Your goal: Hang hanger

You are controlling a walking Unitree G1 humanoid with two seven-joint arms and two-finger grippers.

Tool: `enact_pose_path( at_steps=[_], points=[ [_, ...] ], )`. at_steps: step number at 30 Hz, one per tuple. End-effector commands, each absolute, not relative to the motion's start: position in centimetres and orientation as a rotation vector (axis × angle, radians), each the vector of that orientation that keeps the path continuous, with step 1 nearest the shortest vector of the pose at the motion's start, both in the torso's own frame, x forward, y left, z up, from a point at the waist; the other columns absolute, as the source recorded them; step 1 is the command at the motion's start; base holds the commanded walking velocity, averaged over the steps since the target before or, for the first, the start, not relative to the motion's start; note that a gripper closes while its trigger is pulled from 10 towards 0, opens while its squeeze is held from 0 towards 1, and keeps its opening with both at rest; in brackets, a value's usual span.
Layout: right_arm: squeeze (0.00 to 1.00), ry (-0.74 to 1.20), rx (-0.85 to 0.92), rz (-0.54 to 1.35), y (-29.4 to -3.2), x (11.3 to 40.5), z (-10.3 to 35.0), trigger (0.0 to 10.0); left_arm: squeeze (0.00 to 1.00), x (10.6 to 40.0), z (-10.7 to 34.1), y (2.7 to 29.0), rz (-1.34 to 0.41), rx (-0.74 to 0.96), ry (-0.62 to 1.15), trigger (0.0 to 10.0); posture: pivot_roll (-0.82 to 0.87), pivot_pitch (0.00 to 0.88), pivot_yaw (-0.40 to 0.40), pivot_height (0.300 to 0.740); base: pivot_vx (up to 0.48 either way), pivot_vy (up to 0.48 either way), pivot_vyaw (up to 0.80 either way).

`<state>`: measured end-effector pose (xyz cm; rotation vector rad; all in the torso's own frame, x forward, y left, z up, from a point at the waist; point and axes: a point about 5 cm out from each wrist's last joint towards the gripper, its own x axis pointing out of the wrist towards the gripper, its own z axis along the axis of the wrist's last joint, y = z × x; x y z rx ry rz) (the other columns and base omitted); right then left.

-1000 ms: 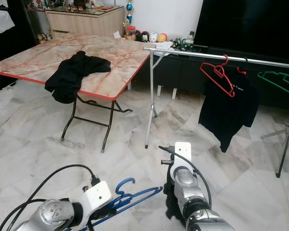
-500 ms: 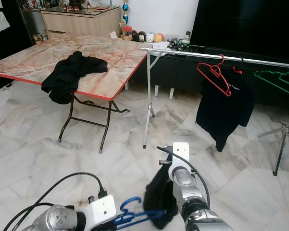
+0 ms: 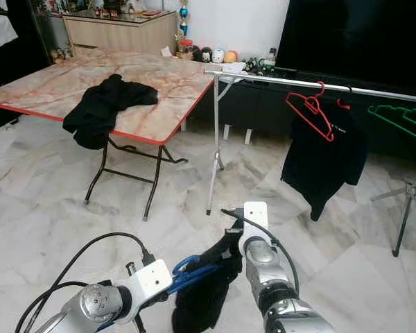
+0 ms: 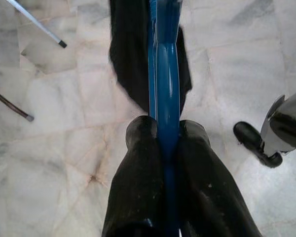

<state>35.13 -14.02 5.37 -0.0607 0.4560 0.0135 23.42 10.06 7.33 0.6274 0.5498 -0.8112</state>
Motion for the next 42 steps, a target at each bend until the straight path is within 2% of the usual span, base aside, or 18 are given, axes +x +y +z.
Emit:
enact_pose_path(
  at_steps=[1,8,12,17,24,26,32,34,37,39,42],
  points=[
    [0.00,0.414,-0.059,0.026,-13.7,35.7,6.4,10.0,0.00,23.5,7.3,10.0,-0.799,0.623,0.545,10.0,0.22,0.000,-0.083,0.740,0.000,0.000,0.00],
    [0.00,0.426,-0.050,0.034,-13.4,35.7,6.2,10.0,0.00,23.4,8.3,8.1,-0.899,0.475,0.466,10.0,0.23,0.000,-0.089,0.740,0.000,0.000,0.00],
    [0.00,0.425,-0.048,0.036,-13.3,35.7,6.3,10.0,0.00,23.8,8.7,7.6,-0.862,0.424,0.435,10.0,0.22,0.000,-0.091,0.740,0.000,0.000,0.00],
    [0.00,0.420,-0.028,0.027,-13.3,35.8,6.4,10.0,0.00,25.4,9.3,8.2,-0.686,0.424,0.390,10.0,0.23,0.000,-0.095,0.740,0.000,0.000,0.00],
    [0.00,0.424,-0.033,0.032,-13.2,35.8,6.4,10.0,0.00,25.9,9.7,8.3,-0.614,0.386,0.363,10.0,0.24,0.000,-0.100,0.740,0.000,0.000,0.00],
    [0.00,0.425,-0.037,0.055,-12.9,35.9,6.5,10.0,0.00,25.8,9.7,8.0,-0.639,0.371,0.364,10.0,0.24,0.000,-0.099,0.740,0.000,0.000,0.00],
    [0.00,0.396,-0.098,0.191,-11.0,35.9,6.9,10.0,0.00,23.3,9.7,5.8,-0.910,0.269,0.383,10.0,0.23,0.000,-0.094,0.740,0.000,0.000,0.00],
    [0.00,0.387,-0.104,0.200,-10.9,36.1,7.1,10.0,0.00,22.9,9.7,5.7,-0.947,0.287,0.381,10.0,0.23,0.000,-0.090,0.740,0.000,0.000,0.00],
    [0.00,0.366,-0.077,0.197,-10.6,36.5,7.8,10.0,0.00,24.2,9.9,6.2,-0.836,0.292,0.345,10.0,0.23,0.000,-0.087,0.740,0.000,0.000,0.00],
    [0.00,0.352,-0.038,0.208,-10.1,36.7,8.3,10.0,0.00,26.4,10.3,6.9,-0.672,0.297,0.324,10.0,0.22,0.000,-0.084,0.740,0.000,0.000,0.00],
    [0.00,0.345,-0.023,0.205,-10.0,36.7,8.5,10.0,0.00,27.2,10.3,7.1,-0.619,0.313,0.328,10.0,0.21,0.000,-0.083,0.740,0.000,0.000,0.00]
  ],
)
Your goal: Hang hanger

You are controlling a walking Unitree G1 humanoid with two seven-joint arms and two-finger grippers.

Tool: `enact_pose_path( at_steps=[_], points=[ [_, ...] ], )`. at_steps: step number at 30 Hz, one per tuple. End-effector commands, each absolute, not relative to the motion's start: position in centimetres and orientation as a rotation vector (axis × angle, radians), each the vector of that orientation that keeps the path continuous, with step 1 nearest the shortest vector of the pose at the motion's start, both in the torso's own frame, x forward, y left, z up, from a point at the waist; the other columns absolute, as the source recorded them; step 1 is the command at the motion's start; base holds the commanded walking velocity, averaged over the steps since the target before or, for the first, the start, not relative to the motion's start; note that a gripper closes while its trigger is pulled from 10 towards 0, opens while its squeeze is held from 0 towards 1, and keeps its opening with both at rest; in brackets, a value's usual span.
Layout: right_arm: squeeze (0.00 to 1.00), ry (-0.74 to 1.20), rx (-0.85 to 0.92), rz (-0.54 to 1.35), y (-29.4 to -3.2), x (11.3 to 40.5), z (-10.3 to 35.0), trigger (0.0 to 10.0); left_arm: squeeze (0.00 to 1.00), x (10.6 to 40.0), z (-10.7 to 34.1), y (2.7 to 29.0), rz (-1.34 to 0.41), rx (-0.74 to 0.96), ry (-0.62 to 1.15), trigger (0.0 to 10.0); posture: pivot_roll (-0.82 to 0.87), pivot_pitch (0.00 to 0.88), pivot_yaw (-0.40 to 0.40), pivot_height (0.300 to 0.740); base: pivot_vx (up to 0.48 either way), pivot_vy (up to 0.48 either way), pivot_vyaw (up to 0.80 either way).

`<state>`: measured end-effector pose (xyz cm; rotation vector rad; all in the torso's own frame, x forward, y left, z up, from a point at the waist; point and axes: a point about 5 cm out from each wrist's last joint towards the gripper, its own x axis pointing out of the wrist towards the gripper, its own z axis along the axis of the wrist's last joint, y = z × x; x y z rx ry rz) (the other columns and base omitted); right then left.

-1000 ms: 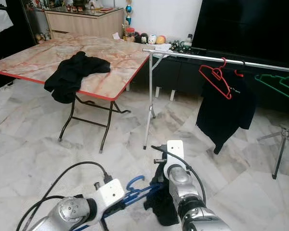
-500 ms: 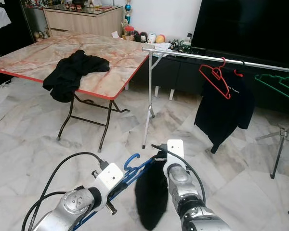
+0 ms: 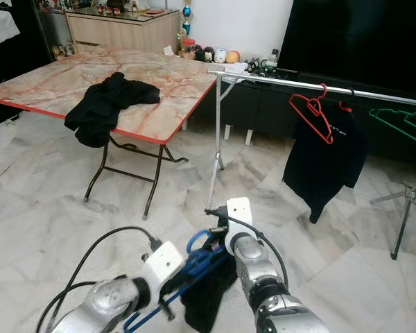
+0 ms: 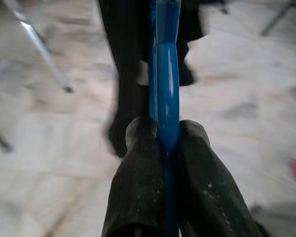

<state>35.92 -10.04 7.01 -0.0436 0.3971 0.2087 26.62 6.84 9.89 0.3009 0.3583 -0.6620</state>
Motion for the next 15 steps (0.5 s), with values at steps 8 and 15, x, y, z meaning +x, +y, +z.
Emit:
enact_pose_path(
  at_steps=[8,15],
  points=[
    [0.00,0.342,-0.021,0.171,-10.5,36.8,8.5,10.0,0.00,25.1,8.6,6.0,-0.799,0.374,0.420,10.0,0.20,0.000,-0.079,0.740,0.000,0.000,0.00],
    [0.00,0.356,-0.035,0.111,-11.6,36.8,8.3,10.0,0.00,25.9,8.4,6.6,-0.691,0.391,0.429,10.0,0.21,0.000,-0.081,0.740,0.000,0.000,0.00]
  ],
)
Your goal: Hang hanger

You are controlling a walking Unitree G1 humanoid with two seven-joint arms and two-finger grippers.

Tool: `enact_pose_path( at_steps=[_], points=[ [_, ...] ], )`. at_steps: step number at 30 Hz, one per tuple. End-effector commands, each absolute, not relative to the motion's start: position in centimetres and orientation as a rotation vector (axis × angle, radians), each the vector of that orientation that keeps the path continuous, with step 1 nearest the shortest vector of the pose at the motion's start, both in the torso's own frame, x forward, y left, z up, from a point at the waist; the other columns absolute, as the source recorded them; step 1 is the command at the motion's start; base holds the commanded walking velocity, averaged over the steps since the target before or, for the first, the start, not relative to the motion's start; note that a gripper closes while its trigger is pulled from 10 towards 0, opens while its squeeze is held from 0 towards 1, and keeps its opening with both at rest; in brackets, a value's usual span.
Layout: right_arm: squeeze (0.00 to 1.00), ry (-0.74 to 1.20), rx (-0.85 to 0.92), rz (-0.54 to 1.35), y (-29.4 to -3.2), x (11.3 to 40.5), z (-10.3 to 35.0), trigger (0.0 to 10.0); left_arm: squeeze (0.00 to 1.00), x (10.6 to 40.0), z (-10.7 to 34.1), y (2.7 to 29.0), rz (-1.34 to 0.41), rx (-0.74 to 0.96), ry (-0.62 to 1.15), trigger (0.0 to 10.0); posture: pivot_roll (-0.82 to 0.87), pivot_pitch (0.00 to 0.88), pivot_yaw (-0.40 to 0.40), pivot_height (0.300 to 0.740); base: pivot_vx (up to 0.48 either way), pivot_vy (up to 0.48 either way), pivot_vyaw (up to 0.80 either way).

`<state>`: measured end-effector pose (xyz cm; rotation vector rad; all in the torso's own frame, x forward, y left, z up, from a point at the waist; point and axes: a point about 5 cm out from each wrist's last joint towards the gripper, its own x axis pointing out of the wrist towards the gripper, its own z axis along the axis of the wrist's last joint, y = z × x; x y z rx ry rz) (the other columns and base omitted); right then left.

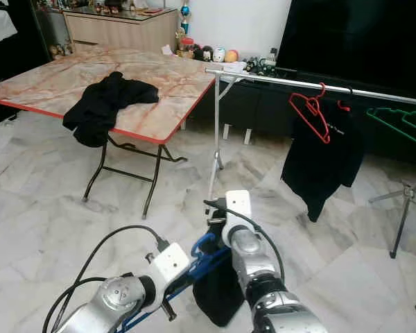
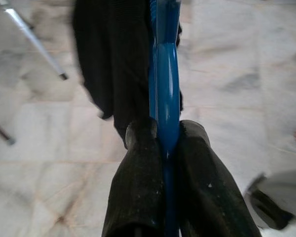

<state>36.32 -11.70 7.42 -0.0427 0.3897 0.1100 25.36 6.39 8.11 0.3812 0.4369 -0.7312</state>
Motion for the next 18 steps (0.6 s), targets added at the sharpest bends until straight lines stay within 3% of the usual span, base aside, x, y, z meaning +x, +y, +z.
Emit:
enact_pose_path(
  at_steps=[1,18],
  points=[
    [0.00,0.353,-0.038,0.127,-11.4,36.8,8.4,10.0,0.00,26.3,8.7,6.9,-0.662,0.379,0.414,10.0,0.20,0.000,-0.081,0.740,0.000,0.000,0.00],
    [0.00,0.351,-0.066,0.117,-11.6,36.7,8.3,10.0,0.00,27.1,9.3,8.0,-0.564,0.412,0.384,10.0,0.21,0.000,-0.081,0.740,0.000,0.000,0.00]
  ],
)
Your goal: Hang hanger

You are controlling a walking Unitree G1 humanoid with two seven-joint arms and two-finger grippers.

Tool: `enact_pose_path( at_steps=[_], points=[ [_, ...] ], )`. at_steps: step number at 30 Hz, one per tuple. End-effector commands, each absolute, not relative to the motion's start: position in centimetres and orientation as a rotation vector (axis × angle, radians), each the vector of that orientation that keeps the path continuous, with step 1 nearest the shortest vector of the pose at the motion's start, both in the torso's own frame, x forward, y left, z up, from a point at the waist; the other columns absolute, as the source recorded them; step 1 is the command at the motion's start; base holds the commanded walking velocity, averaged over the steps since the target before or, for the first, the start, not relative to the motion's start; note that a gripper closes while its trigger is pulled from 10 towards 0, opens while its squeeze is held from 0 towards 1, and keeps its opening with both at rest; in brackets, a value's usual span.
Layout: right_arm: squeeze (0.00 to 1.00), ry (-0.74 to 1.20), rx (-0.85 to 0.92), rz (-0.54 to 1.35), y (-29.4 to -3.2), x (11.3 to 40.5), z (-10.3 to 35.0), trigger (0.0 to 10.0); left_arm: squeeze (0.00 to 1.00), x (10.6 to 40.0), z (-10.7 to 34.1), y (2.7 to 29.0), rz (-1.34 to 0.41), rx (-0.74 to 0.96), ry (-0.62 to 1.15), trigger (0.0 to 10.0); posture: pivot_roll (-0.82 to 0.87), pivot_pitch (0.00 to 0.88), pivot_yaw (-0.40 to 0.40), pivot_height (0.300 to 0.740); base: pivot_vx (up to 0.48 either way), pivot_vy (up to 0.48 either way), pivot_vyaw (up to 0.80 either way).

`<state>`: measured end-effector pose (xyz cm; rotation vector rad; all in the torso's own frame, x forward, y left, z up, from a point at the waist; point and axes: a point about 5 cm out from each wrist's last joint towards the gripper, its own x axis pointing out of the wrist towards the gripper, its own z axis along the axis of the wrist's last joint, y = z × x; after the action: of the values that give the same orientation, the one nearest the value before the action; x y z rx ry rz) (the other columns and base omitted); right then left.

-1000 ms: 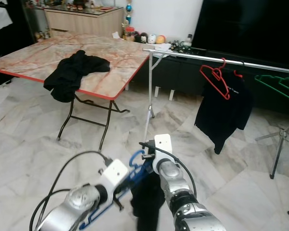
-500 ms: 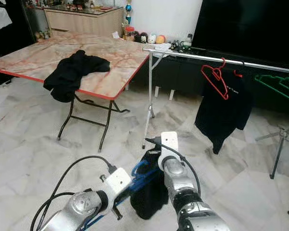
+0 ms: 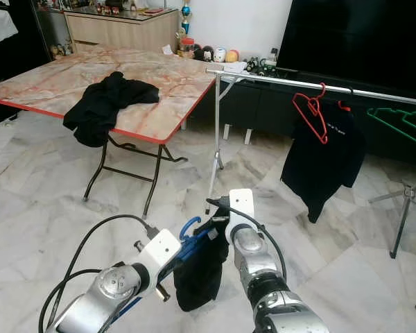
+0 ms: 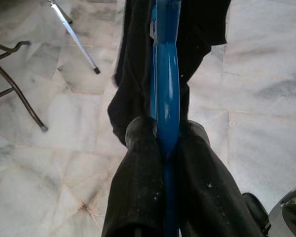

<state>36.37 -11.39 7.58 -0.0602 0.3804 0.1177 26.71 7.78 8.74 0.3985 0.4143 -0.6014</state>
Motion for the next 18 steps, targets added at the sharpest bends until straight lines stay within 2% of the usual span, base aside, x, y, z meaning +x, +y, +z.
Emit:
enact_pose_path(
  at_steps=[1,7,11,15,18],
  points=[
    [0.00,0.356,-0.062,0.137,-11.1,36.6,8.2,10.0,0.00,27.4,9.6,7.8,-0.566,0.393,0.364,10.0,0.21,0.000,-0.083,0.740,0.000,0.000,0.00],
    [0.00,0.377,-0.039,0.199,-9.5,35.9,7.3,10.0,0.00,27.5,10.3,6.6,-0.623,0.350,0.324,10.0,0.20,0.000,-0.081,0.740,0.000,0.000,0.00],
    [0.00,0.352,-0.033,0.280,-8.4,35.7,7.6,10.0,0.00,26.2,10.2,5.1,-0.767,0.256,0.332,10.0,0.19,0.000,-0.078,0.740,0.000,0.000,0.00],
    [0.00,0.309,-0.101,0.315,-8.8,36.0,8.3,10.0,0.00,25.2,10.3,4.3,-0.869,0.224,0.335,10.0,0.19,0.000,-0.078,0.740,0.000,0.000,0.00],
    [0.00,0.304,-0.102,0.331,-9.3,36.4,8.9,10.0,0.00,25.8,10.0,4.4,-0.814,0.218,0.332,10.0,0.19,0.000,-0.080,0.740,0.000,0.000,0.00]
  ],
)
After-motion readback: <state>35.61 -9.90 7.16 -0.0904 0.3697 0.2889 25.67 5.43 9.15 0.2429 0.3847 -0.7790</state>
